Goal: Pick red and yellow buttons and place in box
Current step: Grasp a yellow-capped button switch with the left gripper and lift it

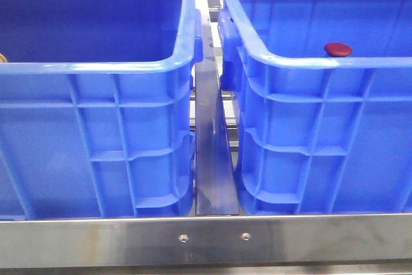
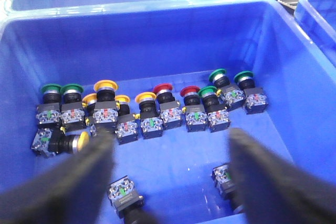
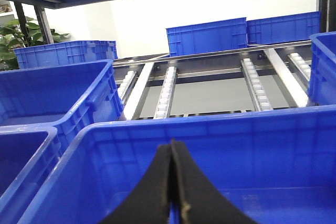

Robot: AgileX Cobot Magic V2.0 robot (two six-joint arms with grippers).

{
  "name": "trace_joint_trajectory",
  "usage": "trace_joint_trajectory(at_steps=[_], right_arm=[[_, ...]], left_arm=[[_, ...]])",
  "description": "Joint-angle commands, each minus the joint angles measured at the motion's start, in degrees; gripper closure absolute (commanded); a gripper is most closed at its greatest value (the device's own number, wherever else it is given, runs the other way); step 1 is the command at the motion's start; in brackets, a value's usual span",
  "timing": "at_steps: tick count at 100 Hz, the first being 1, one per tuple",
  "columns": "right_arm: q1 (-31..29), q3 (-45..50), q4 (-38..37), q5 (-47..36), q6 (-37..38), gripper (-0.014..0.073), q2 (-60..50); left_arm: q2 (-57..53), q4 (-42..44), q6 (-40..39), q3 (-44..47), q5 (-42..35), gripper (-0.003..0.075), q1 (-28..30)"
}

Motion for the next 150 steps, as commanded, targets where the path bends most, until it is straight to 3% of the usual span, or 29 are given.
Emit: trace_joint_trajectory(at_steps=[1, 54, 75, 93, 150], right_arm=[[-0.28, -1.48, -0.51, -1.16, -0.59, 0.0662, 0.06], [-0.28, -1.48, -0.51, -1.11, -0.59, 0.0662, 0.06], [-0.28, -1.48, -0.51, -1.11, -0.59, 0.0662, 0.06], [-0.28, -1.48, -0.51, -1.11, -0.59, 0.0662, 0.06], [-0.28, -1.48, -0.51, -1.11, -0.59, 0.0662, 0.06]], left_arm=[[2.31, -0.38, -0.53, -1.61, -4.01, 0.0186, 0.01], [37.83, 5.89, -0.53, -15.79, -6.06, 0.0188, 0.04], [49.47, 5.89, -1.81, -22.03, -6.8, 0.0188, 3.57], [55.86, 6.04, -1.81, -24.81, -7.48, 0.0188, 6.06], [65.08, 7.25, -1.81, -24.81, -14.18, 0.0188, 6.15]])
